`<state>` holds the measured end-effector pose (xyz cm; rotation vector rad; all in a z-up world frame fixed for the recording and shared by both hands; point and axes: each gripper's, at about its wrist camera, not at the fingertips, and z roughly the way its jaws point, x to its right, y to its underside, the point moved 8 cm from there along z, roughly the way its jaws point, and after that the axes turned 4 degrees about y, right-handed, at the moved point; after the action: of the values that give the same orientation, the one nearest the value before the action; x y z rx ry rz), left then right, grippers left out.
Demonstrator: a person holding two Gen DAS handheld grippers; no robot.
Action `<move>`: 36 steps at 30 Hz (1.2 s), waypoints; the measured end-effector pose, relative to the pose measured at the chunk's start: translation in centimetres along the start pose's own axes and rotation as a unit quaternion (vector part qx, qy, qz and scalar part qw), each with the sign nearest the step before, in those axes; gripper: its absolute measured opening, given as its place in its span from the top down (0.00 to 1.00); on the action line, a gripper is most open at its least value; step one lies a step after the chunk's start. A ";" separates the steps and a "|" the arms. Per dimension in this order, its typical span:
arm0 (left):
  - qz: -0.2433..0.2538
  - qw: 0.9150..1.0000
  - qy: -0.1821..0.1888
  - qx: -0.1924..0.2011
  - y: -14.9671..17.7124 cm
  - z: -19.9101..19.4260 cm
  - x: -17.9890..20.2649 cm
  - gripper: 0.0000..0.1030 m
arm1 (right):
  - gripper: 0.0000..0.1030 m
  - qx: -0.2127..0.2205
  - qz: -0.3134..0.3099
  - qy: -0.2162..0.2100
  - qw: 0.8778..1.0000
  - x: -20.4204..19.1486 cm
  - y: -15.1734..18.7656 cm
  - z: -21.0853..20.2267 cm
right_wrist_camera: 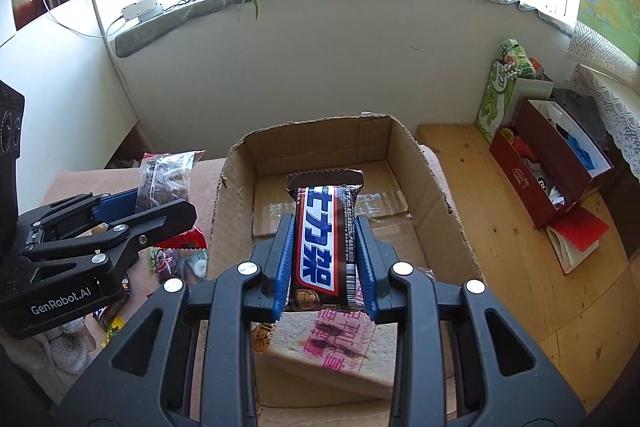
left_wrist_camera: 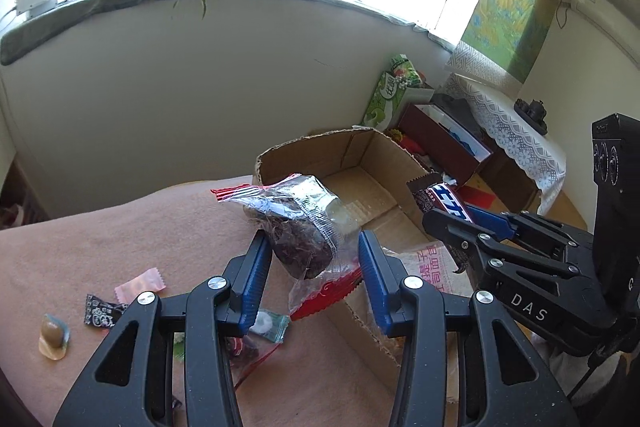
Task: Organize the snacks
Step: 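Carry both snacks over the cardboard box and open both tools, then withdraw both tools from the box back toward the remaining snacks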
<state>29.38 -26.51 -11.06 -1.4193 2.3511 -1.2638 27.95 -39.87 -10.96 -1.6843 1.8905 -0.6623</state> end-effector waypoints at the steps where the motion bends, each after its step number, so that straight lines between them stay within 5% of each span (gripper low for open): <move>1: 0.001 1.000 0.001 -0.002 0.0 0.4 0.1 0.58 | 0.71 -0.002 0.003 0.001 1.000 0.5 -0.2 0.3; 18: 0.015 1.000 0.009 -0.023 -0.7 2.8 1.9 0.57 | 0.71 -0.017 0.016 0.006 1.000 3.3 -0.9 2.8; 22: 0.013 1.000 0.001 -0.023 -0.8 2.7 1.6 0.39 | 0.69 -0.014 0.019 0.013 1.000 3.5 -1.0 2.6; 25: 0.014 1.000 -0.001 -0.019 -1.0 2.4 1.5 0.39 | 0.47 -0.007 0.021 0.020 1.000 3.7 -1.2 2.3; 36: 0.004 1.000 -0.003 -0.009 -0.5 0.5 1.0 0.39 | 0.27 0.010 0.018 0.036 0.999 3.3 -1.3 0.2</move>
<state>29.42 -27.67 -10.73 -1.4153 2.3691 -1.2374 28.74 -43.32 -10.38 -1.6309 1.9511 -0.7340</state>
